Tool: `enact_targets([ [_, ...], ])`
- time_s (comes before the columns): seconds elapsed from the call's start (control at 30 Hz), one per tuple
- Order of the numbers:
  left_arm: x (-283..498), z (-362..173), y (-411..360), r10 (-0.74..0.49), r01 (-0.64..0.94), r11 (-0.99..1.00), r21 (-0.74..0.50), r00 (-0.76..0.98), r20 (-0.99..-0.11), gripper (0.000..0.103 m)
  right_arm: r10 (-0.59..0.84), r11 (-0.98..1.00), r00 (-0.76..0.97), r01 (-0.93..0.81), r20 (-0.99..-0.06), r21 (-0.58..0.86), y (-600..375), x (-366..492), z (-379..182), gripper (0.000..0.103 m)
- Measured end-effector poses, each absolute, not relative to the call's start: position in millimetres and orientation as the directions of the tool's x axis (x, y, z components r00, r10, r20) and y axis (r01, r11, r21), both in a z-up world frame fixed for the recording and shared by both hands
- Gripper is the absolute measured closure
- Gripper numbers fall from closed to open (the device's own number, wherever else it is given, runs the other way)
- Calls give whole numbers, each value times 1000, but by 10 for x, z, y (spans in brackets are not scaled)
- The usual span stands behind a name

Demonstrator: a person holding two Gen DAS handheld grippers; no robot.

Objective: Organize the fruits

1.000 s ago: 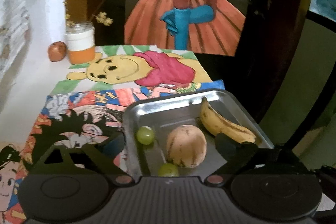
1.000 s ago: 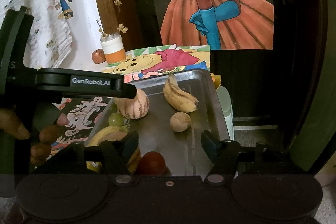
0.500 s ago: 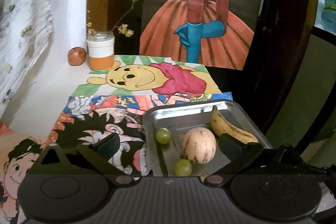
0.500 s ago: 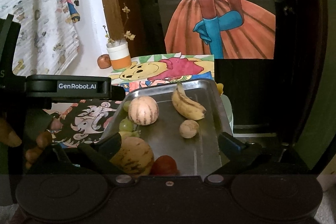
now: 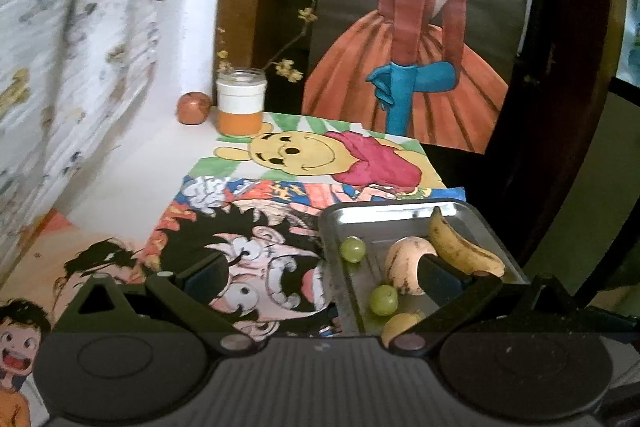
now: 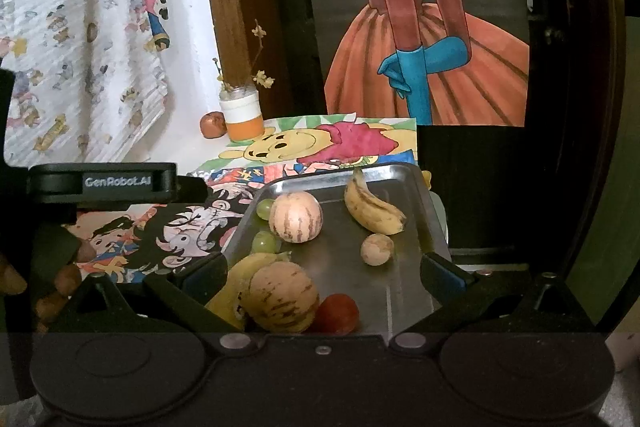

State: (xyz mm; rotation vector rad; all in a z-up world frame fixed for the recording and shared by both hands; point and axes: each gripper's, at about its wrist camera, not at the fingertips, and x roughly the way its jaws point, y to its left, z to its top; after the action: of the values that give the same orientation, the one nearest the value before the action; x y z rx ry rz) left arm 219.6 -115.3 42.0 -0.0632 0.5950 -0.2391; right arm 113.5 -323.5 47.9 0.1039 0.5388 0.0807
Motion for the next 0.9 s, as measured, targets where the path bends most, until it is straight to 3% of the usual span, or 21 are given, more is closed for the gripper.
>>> enact_targets([
  [0.9, 1371, 487, -637, -139, 80, 986, -145, 875, -464, 0, 70, 997, 892, -43, -446, 69, -3002, 702, 608, 1],
])
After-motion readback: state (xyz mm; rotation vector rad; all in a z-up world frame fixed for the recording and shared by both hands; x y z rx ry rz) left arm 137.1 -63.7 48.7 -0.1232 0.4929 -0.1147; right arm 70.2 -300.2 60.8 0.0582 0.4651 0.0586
